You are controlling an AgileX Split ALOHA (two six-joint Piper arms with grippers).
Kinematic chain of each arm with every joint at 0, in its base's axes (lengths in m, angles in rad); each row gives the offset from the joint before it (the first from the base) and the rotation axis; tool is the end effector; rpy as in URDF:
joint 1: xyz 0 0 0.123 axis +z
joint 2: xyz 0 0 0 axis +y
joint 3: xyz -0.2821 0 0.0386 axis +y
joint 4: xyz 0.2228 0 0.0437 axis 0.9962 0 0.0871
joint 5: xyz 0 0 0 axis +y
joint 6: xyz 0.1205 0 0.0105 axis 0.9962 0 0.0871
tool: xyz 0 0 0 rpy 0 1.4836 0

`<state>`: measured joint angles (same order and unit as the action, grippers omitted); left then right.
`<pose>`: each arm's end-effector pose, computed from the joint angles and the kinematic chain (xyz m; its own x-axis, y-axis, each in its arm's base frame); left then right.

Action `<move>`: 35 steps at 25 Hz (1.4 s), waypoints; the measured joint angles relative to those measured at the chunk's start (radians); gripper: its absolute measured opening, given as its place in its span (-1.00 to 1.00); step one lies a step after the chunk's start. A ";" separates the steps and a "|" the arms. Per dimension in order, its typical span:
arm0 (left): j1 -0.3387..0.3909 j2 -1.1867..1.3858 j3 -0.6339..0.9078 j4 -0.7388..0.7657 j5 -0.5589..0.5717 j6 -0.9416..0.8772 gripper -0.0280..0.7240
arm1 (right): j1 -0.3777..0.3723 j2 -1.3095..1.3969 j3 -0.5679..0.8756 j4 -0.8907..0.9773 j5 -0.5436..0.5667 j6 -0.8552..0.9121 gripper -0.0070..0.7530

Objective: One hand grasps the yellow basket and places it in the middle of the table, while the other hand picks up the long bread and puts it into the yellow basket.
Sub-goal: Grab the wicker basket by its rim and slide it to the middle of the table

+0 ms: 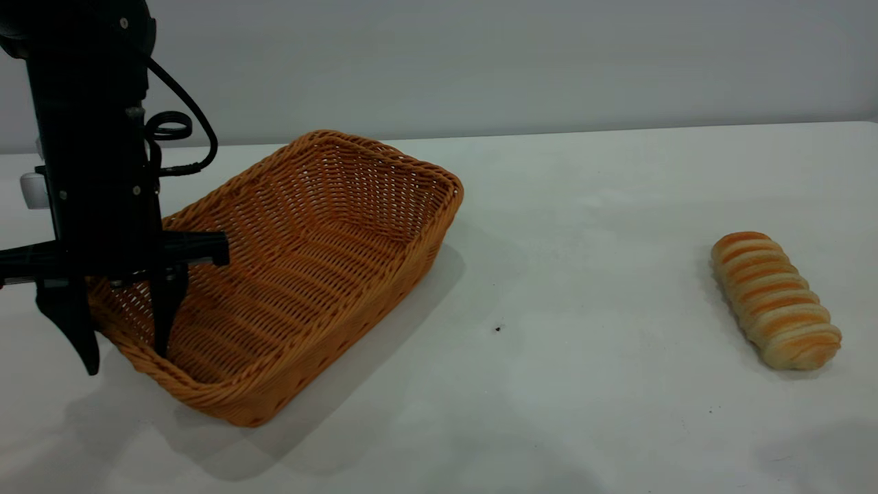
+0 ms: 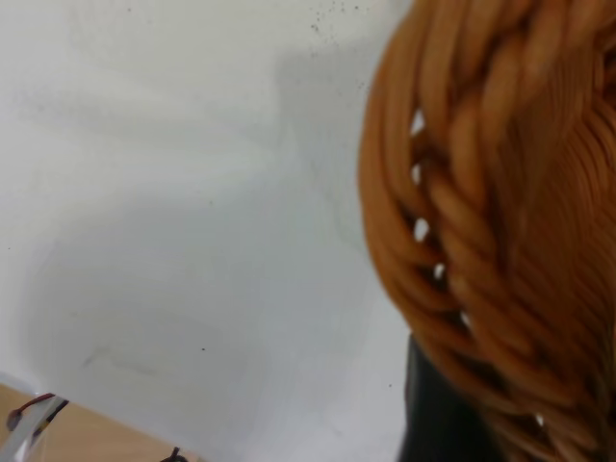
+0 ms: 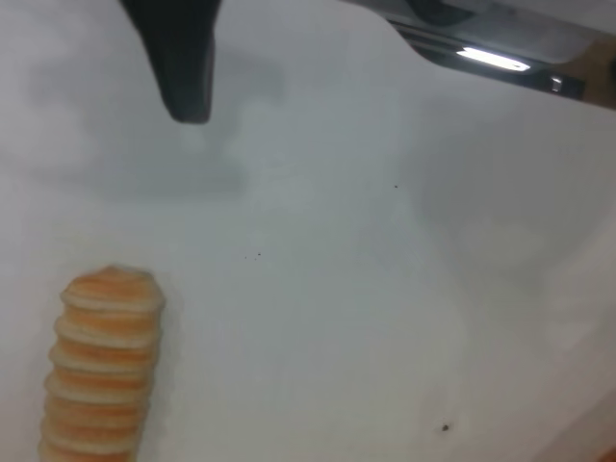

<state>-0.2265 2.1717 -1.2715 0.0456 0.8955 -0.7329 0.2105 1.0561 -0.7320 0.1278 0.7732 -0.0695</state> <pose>0.3396 -0.0738 0.0667 -0.8840 -0.4604 0.0814 -0.4505 0.8853 0.1154 0.1780 0.0490 0.2562 -0.8315 -0.1550 -0.5334 -0.2363 0.9678 0.0871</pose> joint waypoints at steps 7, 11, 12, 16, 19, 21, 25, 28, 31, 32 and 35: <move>0.003 0.000 -0.001 0.021 -0.027 -0.008 -0.07 | 0.000 0.000 0.000 0.001 0.000 0.000 0.33; 0.003 -0.003 -0.001 0.026 -0.032 0.001 -0.07 | 0.000 0.000 0.000 0.002 0.000 0.000 0.33; 0.003 -0.008 -0.001 0.026 -0.039 0.012 -0.07 | 0.000 0.000 0.000 0.002 0.000 0.000 0.33; 0.003 -0.032 0.000 -0.037 -0.143 0.131 -0.18 | 0.000 0.000 0.000 0.007 0.000 0.000 0.33; 0.002 -0.047 0.000 -0.180 -0.232 0.289 -0.45 | 0.000 0.000 0.000 0.011 0.000 0.000 0.33; -0.005 -0.053 0.000 -0.261 -0.254 0.412 -0.55 | 0.000 0.000 0.000 0.012 0.000 0.000 0.33; -0.010 -0.054 0.000 -0.338 -0.246 0.618 -0.56 | 0.000 0.000 0.000 0.013 0.000 0.000 0.33; -0.010 -0.054 0.000 -0.347 -0.247 0.691 -0.56 | 0.000 0.000 0.000 0.014 0.000 0.000 0.33; -0.010 -0.053 0.000 -0.347 -0.248 0.725 -0.56 | 0.000 0.000 0.000 0.014 0.000 0.000 0.33; -0.010 -0.053 0.000 -0.347 -0.251 0.733 -0.56 | 0.000 0.000 0.000 0.014 0.000 0.000 0.33; -0.010 -0.050 0.000 -0.347 -0.267 0.733 -0.56 | 0.000 0.000 0.000 0.014 0.000 -0.001 0.33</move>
<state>-0.2360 2.1215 -1.2717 -0.3018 0.6283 0.0000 0.2105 1.0561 -0.7320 0.1415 0.7732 -0.0708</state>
